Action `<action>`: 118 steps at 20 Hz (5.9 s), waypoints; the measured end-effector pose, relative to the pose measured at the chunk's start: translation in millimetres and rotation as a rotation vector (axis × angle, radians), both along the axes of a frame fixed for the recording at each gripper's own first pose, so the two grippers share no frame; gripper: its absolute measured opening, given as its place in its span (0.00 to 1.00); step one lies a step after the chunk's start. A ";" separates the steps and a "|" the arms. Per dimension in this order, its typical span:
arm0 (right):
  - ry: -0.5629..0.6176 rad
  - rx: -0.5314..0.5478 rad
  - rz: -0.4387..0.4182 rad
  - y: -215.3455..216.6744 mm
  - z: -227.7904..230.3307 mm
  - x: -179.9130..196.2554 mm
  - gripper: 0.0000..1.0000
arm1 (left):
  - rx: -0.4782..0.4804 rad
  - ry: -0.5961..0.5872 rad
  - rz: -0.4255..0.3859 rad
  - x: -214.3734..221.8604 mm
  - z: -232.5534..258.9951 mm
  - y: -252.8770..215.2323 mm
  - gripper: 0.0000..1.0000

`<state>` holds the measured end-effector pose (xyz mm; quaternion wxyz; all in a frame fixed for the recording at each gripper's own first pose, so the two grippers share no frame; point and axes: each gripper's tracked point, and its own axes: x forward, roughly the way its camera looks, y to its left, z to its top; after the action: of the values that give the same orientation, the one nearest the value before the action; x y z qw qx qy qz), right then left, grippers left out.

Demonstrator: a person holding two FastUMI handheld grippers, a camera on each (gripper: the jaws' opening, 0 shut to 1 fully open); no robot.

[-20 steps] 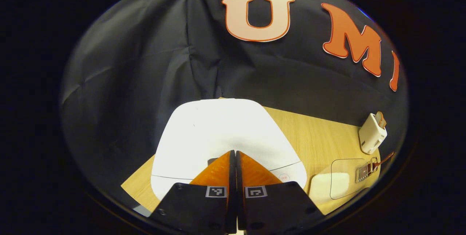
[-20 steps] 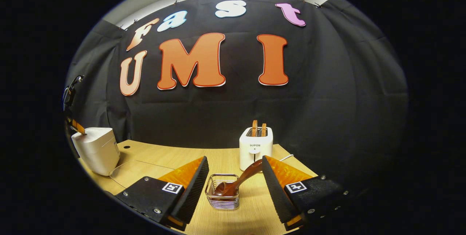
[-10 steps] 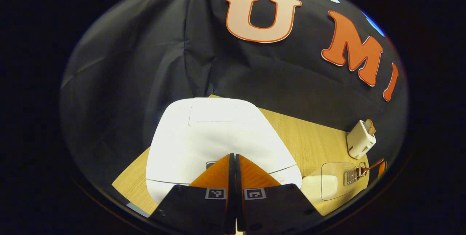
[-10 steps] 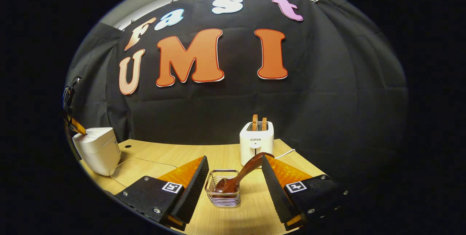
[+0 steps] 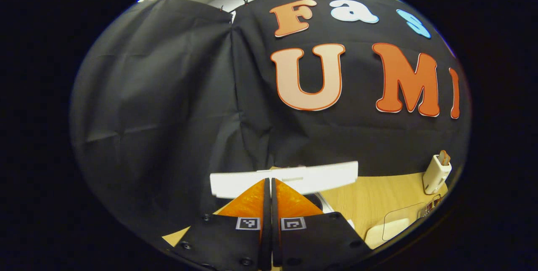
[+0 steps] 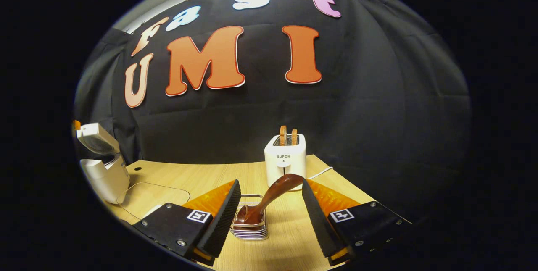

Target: Close the left gripper, press the button to open the rice cooker; take a wooden spoon from the chopstick holder with the right hand, scoop a spoonful of rice and pour it into the rice cooker, then put the wooden spoon back into the chopstick holder.

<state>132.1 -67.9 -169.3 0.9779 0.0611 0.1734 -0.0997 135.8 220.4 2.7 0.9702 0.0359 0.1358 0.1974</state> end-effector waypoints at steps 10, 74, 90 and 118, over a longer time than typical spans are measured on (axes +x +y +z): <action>0.055 0.178 -0.053 0.1 -39.5 28.3 0.74 | -0.005 -0.023 0.003 -27.7 -1.4 -6.5 0.04; -0.038 -0.392 0.461 247.8 -15.2 27.4 0.12 | -0.009 0.063 -0.029 -63.6 -102.9 10.5 0.67; 0.022 0.113 0.383 264.9 -18.7 27.3 0.11 | -0.071 0.045 -0.023 -68.0 -111.5 16.3 0.69; 0.198 1.144 0.058 253.8 -44.8 30.9 0.11 | -0.070 0.013 -0.031 -74.1 -95.4 7.8 0.69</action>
<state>163.0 185.9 -214.1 0.7708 0.5653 0.2920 0.0313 61.7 228.2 -92.7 0.9729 0.0054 0.1481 0.1773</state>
